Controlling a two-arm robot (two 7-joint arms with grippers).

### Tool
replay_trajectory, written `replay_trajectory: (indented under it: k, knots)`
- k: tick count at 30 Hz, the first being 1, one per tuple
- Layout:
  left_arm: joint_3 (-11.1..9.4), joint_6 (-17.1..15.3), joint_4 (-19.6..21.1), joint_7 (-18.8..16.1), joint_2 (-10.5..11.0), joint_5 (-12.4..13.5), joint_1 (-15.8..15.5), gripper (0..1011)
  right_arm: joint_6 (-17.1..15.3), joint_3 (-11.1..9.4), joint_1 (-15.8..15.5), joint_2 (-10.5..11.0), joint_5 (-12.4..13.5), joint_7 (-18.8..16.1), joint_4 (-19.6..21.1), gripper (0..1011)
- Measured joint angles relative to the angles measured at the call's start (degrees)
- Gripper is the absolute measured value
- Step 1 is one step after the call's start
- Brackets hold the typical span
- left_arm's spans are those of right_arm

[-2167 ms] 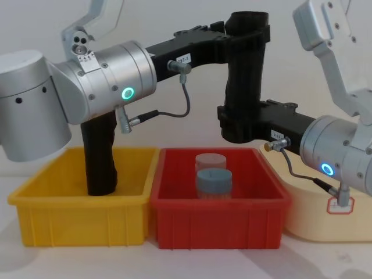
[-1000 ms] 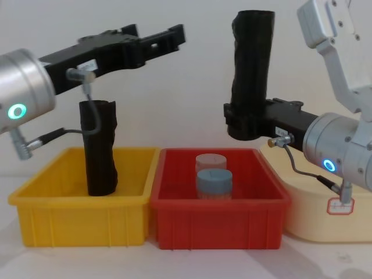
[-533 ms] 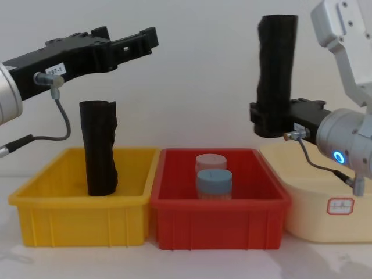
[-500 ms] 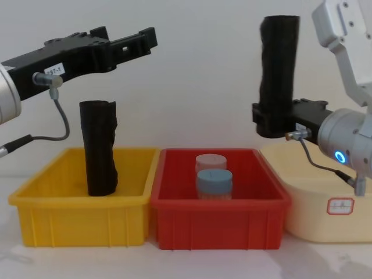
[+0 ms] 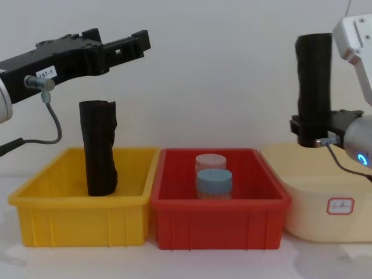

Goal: Pick up the garbage bag with the one hand and transfer it to the other hand.

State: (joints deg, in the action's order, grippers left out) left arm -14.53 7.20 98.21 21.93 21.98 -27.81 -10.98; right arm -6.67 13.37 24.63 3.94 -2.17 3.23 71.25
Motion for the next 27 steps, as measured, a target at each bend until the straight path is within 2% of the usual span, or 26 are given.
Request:
replay_trajectory:
  k: [6,19,22,27]
  knots:
    - [0.17,0.02,0.01,0.06,-0.21,0.27,0.15,1002,-2.05,-1.37,0.97,0.07,-1.34,2.46,-1.62,570]
    - [0.20,-0.01,-0.24,0.36,-0.59,0.60,0.12,1002,-3.37,-2.78,1.54,0.30,-2.33,3.74,-2.50,944]
    - [0.20,-0.04,-0.30,0.42,-0.65,0.64,0.10,1002,-3.36,-2.84,1.52,0.31,-2.34,3.40,-2.48,1001]
    - [0.18,-0.08,-0.35,0.47,-0.71,0.69,0.08,1002,-3.34,-3.04,1.21,0.24,-2.35,2.90,-1.99,1000]
